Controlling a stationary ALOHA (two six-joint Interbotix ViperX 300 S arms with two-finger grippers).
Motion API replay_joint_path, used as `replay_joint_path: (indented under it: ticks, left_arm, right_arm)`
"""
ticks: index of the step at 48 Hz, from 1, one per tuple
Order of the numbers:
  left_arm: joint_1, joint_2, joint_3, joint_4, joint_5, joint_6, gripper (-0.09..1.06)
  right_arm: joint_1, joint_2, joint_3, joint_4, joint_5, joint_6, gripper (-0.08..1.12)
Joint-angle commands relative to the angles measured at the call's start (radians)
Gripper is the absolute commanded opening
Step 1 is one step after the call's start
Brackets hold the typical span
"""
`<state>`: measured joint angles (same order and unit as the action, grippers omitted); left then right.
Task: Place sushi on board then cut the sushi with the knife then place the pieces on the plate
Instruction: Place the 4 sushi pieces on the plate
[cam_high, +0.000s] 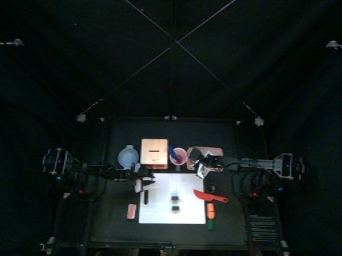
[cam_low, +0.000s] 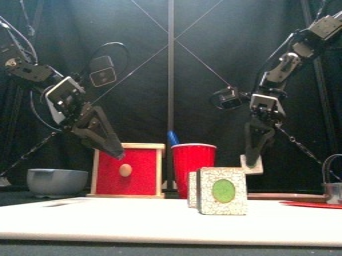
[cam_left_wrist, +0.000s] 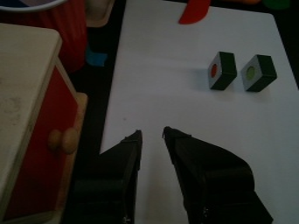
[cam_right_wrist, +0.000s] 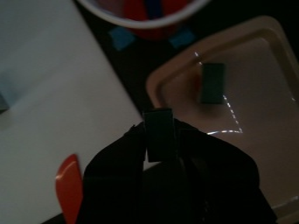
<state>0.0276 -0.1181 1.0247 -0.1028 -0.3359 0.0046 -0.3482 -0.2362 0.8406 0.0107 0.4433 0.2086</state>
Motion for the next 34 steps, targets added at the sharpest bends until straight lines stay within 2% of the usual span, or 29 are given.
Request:
replay_joint_path:
  ticks: [1,11,24,34]
  left_arm:
    - [0.008,0.008,-0.014,-0.002,-0.005,0.002,0.69]
    - [0.011,0.048,-0.028,-0.002,-0.005,0.002,0.69]
    - [0.011,0.046,-0.031,-0.002,-0.005,0.0,0.69]
    - [0.014,0.046,-0.032,0.0,-0.005,0.002,0.69]
  right_arm:
    - [-0.066,-0.026,0.021,-0.005,-0.012,-0.002,0.6]
    - [-0.132,0.043,0.037,-0.04,-0.057,-0.002,0.6]
    - [-0.143,0.095,0.028,-0.057,-0.061,-0.002,0.62]
    - [-0.143,0.095,0.025,-0.057,-0.067,-0.002,0.79]
